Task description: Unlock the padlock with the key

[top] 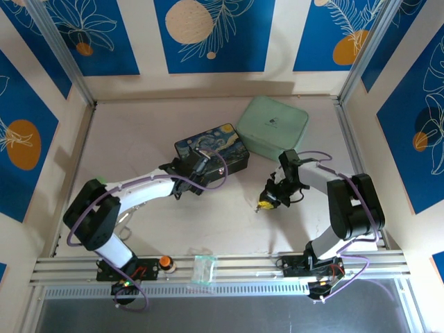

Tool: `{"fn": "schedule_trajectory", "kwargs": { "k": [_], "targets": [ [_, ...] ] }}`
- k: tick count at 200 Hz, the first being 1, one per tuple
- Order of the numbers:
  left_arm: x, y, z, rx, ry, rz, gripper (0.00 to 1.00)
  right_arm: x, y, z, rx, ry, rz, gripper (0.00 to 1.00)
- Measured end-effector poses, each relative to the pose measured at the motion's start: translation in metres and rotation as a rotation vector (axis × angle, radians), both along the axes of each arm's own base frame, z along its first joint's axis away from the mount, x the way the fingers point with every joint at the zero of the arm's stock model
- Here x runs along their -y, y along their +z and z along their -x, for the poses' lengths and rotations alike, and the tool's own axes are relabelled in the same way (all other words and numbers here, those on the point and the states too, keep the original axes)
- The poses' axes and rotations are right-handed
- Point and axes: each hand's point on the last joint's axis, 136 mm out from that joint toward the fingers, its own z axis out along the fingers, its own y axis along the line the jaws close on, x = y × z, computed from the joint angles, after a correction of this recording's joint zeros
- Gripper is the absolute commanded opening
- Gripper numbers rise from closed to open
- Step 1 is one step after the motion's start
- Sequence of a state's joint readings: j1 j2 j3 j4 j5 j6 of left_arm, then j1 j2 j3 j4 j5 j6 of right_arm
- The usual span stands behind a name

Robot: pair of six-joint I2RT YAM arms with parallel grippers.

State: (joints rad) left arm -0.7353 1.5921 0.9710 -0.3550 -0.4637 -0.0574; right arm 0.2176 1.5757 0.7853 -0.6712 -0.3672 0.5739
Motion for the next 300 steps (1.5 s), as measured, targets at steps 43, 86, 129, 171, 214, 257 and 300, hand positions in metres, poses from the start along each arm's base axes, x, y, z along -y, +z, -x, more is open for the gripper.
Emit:
{"fn": "schedule_trajectory", "kwargs": {
  "k": [43,86,129,171,214,257,300],
  "targets": [
    [-0.007,-0.001,-0.001,0.013,0.037,-0.008,0.99,0.010,-0.004,0.005,-0.023,-0.010,0.030,0.05],
    [-0.017,-0.002,-0.003,0.016,0.078,0.003,0.99,0.020,-0.004,0.005,-0.033,0.005,0.090,0.09],
    [-0.023,-0.006,-0.004,0.012,0.100,0.004,0.99,0.026,-0.012,0.005,-0.055,0.027,0.132,0.23],
    [-0.037,-0.004,-0.007,0.017,0.148,0.017,1.00,0.031,-0.011,0.002,-0.053,0.037,0.167,0.28],
    [-0.059,0.006,-0.017,0.036,0.232,0.055,0.99,0.033,-0.008,-0.002,-0.021,0.110,0.274,0.34],
    [-0.070,0.007,-0.021,0.029,0.261,0.082,1.00,0.034,-0.011,-0.004,-0.001,0.188,0.389,0.36],
    [-0.083,0.023,-0.026,0.048,0.295,0.143,0.99,0.040,-0.011,-0.003,0.002,0.206,0.445,0.38]
  ]
}}
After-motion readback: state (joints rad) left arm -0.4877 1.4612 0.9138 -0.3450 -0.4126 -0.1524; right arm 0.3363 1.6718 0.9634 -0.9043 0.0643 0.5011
